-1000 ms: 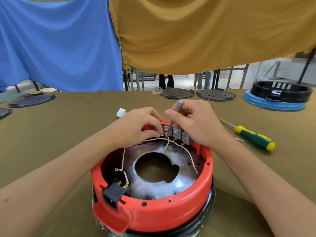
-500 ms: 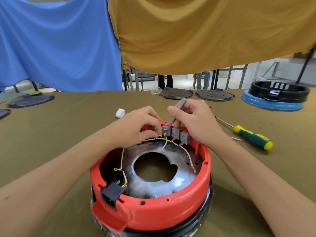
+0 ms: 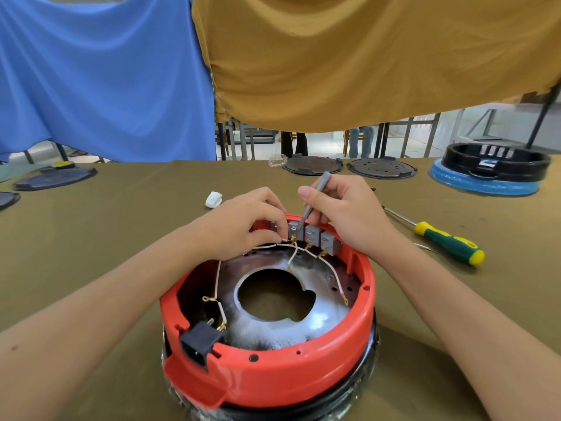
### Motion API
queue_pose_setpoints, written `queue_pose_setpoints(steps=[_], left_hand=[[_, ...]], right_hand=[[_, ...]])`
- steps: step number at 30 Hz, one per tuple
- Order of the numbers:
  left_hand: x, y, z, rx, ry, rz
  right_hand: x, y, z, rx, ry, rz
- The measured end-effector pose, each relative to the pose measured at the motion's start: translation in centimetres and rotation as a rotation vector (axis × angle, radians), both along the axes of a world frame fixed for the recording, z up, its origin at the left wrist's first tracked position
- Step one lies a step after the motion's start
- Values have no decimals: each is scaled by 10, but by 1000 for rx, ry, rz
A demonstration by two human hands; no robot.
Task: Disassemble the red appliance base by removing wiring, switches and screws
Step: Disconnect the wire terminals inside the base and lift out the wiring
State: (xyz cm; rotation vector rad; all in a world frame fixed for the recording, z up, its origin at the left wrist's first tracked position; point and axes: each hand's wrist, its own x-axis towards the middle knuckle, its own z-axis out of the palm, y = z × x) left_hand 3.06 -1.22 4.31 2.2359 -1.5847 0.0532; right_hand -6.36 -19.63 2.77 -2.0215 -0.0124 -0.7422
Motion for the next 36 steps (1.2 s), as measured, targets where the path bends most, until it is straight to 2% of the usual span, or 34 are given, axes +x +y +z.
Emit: queue_pose_setpoints(steps=[6,15,26,36], left_hand=[[-2,0,1,7,16,-4],[1,0,-1,-4,8,2],[0,0,-1,3,1,5],[0,1,-1,-16,10,12]], right_hand=[[-1,2,0,66,24,-3],[-6,5,2,-96,-34,-34],[-3,2,-1,4,-6,-9],[-7,5,3,-150,-43,-32]])
